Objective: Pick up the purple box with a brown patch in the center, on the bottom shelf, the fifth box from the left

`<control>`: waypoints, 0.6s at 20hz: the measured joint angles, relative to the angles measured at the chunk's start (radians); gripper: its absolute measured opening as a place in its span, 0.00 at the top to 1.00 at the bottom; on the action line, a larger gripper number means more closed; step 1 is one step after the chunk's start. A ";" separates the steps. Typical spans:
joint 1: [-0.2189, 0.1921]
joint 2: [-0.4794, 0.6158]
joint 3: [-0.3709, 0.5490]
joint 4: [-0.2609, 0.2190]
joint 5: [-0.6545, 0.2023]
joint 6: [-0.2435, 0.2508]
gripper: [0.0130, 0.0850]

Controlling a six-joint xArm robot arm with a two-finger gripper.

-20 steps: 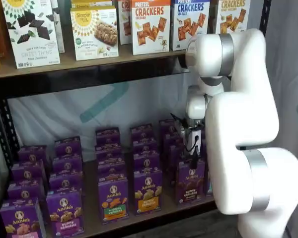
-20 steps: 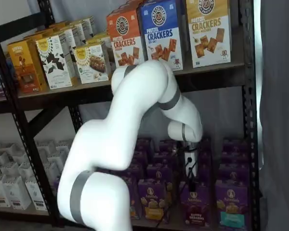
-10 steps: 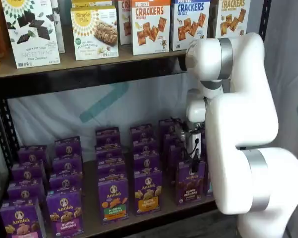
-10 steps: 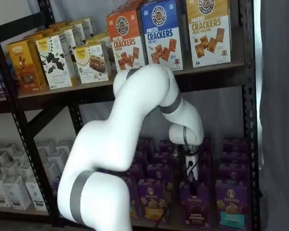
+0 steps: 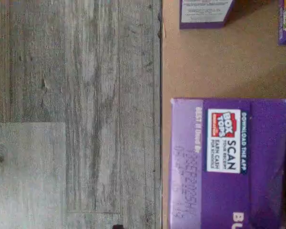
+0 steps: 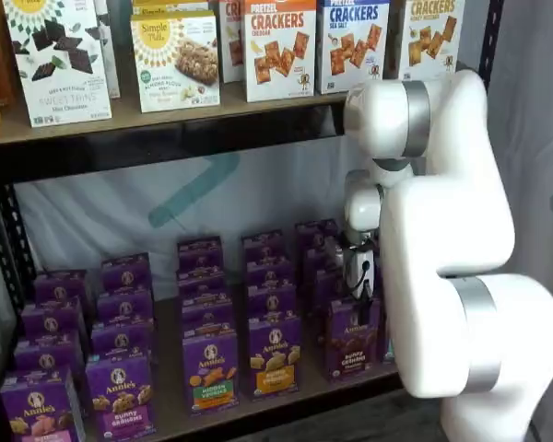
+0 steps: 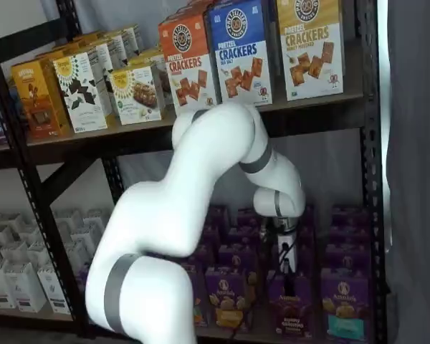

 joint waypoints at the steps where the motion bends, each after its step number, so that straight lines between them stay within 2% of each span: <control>1: 0.000 0.003 -0.005 0.004 0.006 -0.004 0.00; 12: 0.008 0.030 -0.022 0.052 -0.025 -0.036 0.00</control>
